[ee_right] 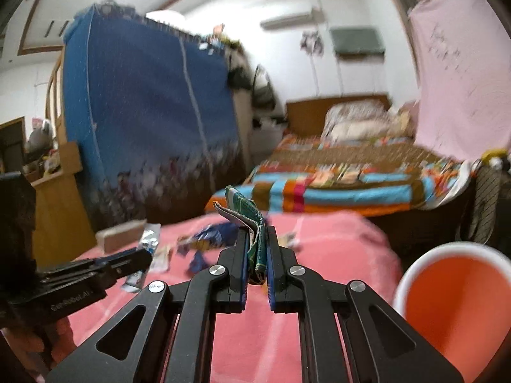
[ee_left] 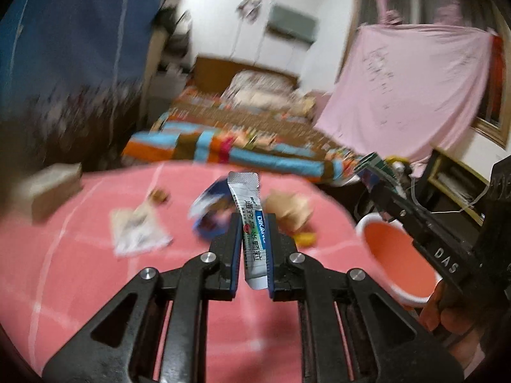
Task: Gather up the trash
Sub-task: 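Carry the sachet and green wrapper over the bucket and open both tools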
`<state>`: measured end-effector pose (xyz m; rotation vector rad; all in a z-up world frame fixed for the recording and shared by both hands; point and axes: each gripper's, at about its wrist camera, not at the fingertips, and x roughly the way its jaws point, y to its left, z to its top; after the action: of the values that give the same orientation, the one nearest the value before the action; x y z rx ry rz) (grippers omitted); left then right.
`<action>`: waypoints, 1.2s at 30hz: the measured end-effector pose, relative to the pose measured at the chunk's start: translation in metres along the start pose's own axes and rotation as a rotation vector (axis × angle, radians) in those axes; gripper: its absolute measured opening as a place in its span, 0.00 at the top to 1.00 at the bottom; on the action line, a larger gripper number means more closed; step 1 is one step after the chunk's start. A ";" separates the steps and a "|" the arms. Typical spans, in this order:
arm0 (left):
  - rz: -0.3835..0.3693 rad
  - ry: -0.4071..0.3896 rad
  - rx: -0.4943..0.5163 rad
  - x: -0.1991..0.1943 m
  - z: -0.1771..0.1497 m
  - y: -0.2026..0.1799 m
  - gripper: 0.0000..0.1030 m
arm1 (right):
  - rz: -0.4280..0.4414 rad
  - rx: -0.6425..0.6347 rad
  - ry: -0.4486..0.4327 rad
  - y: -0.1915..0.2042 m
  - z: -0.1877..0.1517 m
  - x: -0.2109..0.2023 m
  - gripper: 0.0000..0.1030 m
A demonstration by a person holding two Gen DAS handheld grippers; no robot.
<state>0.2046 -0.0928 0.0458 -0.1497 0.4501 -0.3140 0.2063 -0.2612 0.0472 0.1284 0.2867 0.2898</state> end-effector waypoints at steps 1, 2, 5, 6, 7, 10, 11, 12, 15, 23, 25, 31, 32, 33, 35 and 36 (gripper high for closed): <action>-0.013 -0.028 0.023 -0.002 0.003 -0.008 1.00 | -0.019 -0.004 -0.030 -0.004 0.003 -0.007 0.93; -0.035 -0.070 0.061 -0.005 0.008 -0.021 1.00 | -0.041 -0.005 -0.066 -0.008 0.007 -0.015 0.93; -0.091 -0.152 0.131 -0.010 0.018 -0.047 1.00 | -0.097 -0.013 -0.158 -0.021 0.015 -0.036 0.92; -0.108 -0.166 0.144 -0.010 0.020 -0.052 1.00 | -0.114 -0.013 -0.181 -0.026 0.017 -0.041 0.92; -0.137 -0.185 0.162 -0.009 0.024 -0.063 1.00 | -0.130 -0.008 -0.205 -0.031 0.019 -0.047 0.92; -0.197 -0.223 0.216 -0.007 0.031 -0.085 1.00 | -0.181 0.005 -0.260 -0.048 0.022 -0.064 0.92; -0.218 -0.230 0.234 -0.005 0.032 -0.094 1.00 | -0.204 0.005 -0.269 -0.053 0.022 -0.068 0.92; -0.237 -0.234 0.249 -0.003 0.033 -0.101 1.00 | -0.222 0.008 -0.276 -0.058 0.022 -0.072 0.92; -0.288 -0.221 0.278 0.006 0.032 -0.121 1.00 | -0.268 0.051 -0.287 -0.079 0.021 -0.083 0.91; -0.401 -0.104 0.295 0.039 0.022 -0.162 1.00 | -0.396 0.179 -0.221 -0.130 0.011 -0.094 0.91; -0.418 -0.067 0.289 0.048 0.018 -0.171 1.00 | -0.412 0.209 -0.196 -0.138 0.006 -0.094 0.91; -0.457 0.067 0.269 0.077 0.008 -0.191 1.00 | -0.460 0.280 -0.119 -0.161 -0.003 -0.090 0.90; -0.459 0.079 0.270 0.078 0.005 -0.192 1.00 | -0.463 0.292 -0.108 -0.162 -0.005 -0.091 0.90; -0.461 0.101 0.270 0.083 0.003 -0.195 1.00 | -0.469 0.305 -0.092 -0.166 -0.007 -0.090 0.90; -0.464 0.138 0.266 0.090 -0.001 -0.199 1.00 | -0.480 0.325 -0.067 -0.170 -0.011 -0.089 0.90; -0.467 0.158 0.261 0.093 -0.002 -0.200 1.00 | -0.484 0.334 -0.053 -0.173 -0.013 -0.089 0.90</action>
<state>0.2301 -0.3118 0.0483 0.0281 0.5234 -0.8433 0.1666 -0.4515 0.0293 0.3884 0.3032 -0.2440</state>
